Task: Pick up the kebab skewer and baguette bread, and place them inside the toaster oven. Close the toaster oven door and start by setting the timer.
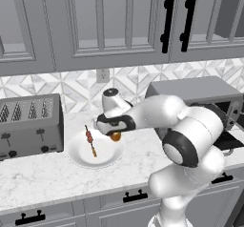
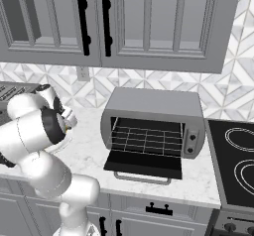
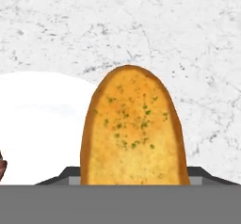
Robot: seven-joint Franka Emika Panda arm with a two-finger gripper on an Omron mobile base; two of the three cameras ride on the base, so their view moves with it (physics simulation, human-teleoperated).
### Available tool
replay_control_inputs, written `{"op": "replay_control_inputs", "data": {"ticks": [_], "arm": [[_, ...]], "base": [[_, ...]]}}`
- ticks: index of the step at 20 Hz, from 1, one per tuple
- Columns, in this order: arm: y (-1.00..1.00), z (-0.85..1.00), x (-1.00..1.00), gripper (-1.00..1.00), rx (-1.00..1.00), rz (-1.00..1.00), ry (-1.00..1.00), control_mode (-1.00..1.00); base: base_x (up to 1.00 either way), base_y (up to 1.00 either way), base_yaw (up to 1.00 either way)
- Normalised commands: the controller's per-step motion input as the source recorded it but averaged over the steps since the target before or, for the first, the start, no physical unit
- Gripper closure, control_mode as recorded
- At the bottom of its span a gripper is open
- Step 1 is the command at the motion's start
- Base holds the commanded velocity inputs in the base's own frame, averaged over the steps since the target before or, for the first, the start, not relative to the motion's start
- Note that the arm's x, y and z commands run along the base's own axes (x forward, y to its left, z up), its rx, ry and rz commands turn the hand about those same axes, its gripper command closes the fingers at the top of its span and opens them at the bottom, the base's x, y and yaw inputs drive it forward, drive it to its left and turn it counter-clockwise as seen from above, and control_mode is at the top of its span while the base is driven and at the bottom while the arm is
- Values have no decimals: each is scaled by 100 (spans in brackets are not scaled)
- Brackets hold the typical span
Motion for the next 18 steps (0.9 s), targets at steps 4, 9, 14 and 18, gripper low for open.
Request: {"op": "replay_control_inputs", "data": {"ticks": [4,9,14,18], "arm": [[-64,75,-66,100,1,-21,-2,-100],[-27,74,-69,100,6,-34,0,-100],[-13,52,-73,100,10,-41,-3,-100],[-39,79,-49,100,14,-40,-7,-100]], "base": [[0,0,0],[0,0,0],[0,0,0],[0,0,0]]}}
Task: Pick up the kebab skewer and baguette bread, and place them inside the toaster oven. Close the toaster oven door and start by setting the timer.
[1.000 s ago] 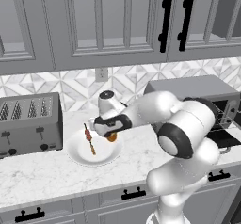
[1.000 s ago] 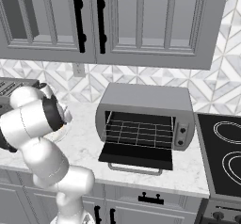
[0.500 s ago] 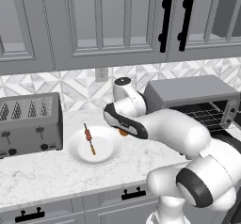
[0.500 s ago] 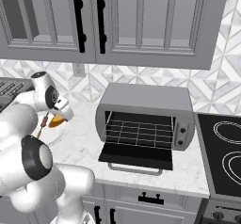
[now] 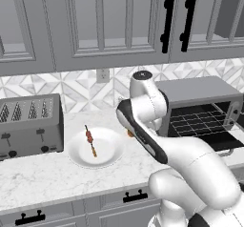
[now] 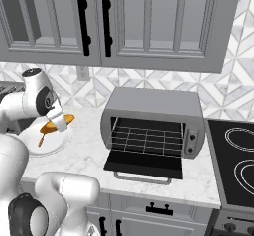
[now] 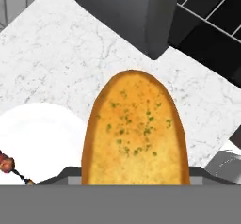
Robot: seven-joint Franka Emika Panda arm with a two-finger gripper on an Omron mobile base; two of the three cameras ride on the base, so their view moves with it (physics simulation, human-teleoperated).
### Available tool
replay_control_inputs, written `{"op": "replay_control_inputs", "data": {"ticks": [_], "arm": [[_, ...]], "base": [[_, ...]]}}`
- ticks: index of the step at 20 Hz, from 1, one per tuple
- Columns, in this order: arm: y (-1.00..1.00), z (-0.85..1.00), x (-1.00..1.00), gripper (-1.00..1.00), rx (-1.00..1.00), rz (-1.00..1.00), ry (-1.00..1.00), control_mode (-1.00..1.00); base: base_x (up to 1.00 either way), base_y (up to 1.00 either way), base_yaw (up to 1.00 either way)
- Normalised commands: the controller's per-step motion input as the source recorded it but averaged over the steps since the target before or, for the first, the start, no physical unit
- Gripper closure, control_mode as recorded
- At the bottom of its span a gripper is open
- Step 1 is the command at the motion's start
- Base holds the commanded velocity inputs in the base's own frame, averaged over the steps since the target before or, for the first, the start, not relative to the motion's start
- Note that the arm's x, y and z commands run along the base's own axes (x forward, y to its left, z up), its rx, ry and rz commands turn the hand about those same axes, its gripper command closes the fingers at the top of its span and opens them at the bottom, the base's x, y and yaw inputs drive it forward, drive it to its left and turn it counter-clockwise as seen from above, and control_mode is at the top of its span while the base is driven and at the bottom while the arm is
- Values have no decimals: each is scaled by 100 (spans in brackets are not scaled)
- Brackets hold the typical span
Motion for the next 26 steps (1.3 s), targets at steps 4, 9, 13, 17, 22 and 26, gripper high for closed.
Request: {"op": "replay_control_inputs", "data": {"ticks": [4,9,13,17,22,26], "arm": [[-60,86,-49,100,17,-41,-6,-100],[-70,58,-79,100,13,-42,-7,-100],[-89,54,-64,100,9,-37,-7,-100],[-97,16,-26,100,1,-20,-16,-100],[-100,-2,-1,100,3,-1,-13,-100],[-62,-29,1,100,10,12,-14,-100]], "base": [[0,0,0],[0,0,0],[0,0,0],[0,0,0],[0,0,0],[0,0,0]]}}
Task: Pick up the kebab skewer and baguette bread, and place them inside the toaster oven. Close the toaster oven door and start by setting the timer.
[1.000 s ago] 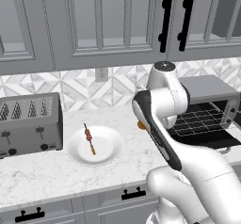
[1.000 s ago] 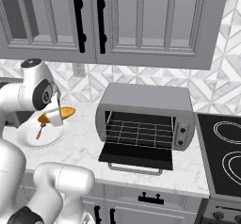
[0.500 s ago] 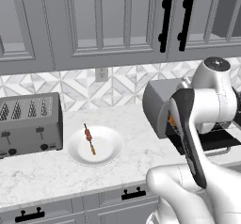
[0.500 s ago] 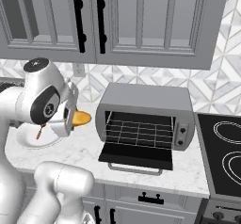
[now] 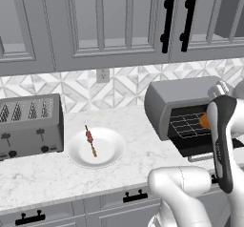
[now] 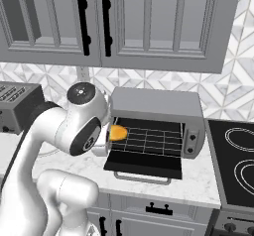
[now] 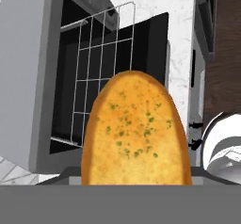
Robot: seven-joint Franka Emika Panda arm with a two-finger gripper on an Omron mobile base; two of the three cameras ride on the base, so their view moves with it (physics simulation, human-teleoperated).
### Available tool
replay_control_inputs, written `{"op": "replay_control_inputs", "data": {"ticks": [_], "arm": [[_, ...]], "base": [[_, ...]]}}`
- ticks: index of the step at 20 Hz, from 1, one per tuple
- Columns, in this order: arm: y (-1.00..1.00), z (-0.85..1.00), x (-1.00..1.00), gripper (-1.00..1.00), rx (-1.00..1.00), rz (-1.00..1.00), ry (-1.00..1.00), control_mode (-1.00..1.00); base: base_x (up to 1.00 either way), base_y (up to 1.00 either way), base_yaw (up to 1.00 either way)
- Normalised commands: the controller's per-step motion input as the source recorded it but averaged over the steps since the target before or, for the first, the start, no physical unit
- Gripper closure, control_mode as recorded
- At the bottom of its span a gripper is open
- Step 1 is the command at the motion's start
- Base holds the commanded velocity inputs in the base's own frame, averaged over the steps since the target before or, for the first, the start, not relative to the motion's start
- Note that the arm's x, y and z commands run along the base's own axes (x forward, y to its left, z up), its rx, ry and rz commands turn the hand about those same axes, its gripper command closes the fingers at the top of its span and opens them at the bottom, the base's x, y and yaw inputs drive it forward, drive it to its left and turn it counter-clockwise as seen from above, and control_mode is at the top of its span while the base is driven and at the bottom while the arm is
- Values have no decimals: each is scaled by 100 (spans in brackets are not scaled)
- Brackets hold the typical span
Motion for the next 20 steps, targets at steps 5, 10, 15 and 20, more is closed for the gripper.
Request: {"op": "replay_control_inputs", "data": {"ticks": [5,10,15,20], "arm": [[-24,-22,15,100,9,8,-4,-100],[-3,-20,20,100,4,0,0,-100],[-18,-23,37,100,5,-1,-1,-100],[-24,-21,48,100,3,-2,0,-100]], "base": [[0,0,0],[0,0,0],[0,0,0],[0,0,0]]}}
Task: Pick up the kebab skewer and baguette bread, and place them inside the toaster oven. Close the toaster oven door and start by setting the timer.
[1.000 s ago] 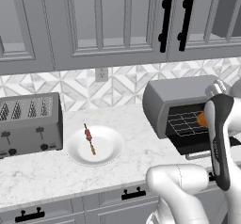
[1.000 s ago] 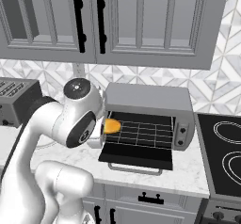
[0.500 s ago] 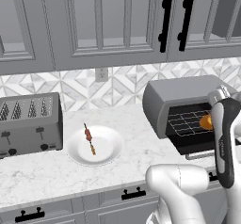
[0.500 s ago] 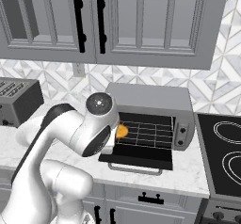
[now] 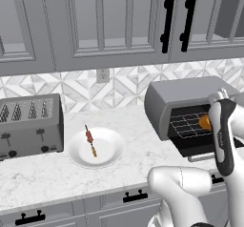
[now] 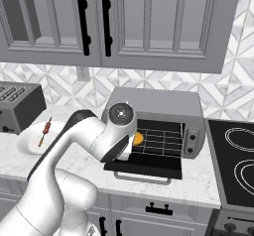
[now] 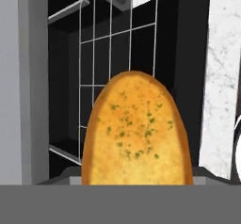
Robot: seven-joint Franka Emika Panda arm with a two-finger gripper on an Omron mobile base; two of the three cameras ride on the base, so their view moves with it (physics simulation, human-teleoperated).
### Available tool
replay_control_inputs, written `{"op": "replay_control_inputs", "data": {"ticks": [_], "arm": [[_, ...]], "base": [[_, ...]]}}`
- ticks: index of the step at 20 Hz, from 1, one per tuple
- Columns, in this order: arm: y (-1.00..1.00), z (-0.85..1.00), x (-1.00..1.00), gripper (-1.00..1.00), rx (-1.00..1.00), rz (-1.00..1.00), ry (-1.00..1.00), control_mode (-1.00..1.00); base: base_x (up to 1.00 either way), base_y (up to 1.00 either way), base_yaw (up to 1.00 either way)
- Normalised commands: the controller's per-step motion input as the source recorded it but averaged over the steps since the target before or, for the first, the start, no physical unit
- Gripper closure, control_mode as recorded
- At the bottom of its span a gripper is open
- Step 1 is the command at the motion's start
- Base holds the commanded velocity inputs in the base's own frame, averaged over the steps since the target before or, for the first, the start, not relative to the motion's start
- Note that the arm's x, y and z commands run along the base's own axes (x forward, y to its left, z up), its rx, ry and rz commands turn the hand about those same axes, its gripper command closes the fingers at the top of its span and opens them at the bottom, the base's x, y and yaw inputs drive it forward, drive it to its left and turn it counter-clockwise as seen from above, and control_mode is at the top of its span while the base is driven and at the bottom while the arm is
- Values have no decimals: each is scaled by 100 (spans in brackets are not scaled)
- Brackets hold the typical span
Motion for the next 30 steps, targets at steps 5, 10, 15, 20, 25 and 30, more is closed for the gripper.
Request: {"op": "replay_control_inputs", "data": {"ticks": [5,10,15,20,25,30], "arm": [[-6,-27,43,100,0,0,0,-100],[0,-43,20,100,0,0,0,-100],[0,-10,38,100,0,0,0,-100],[0,-2,43,100,0,0,0,-100],[0,-24,23,100,0,0,0,-100],[0,-23,18,100,0,0,0,-100]], "base": [[0,0,0],[0,0,0],[0,0,0],[0,0,0],[0,0,0],[0,0,0]]}}
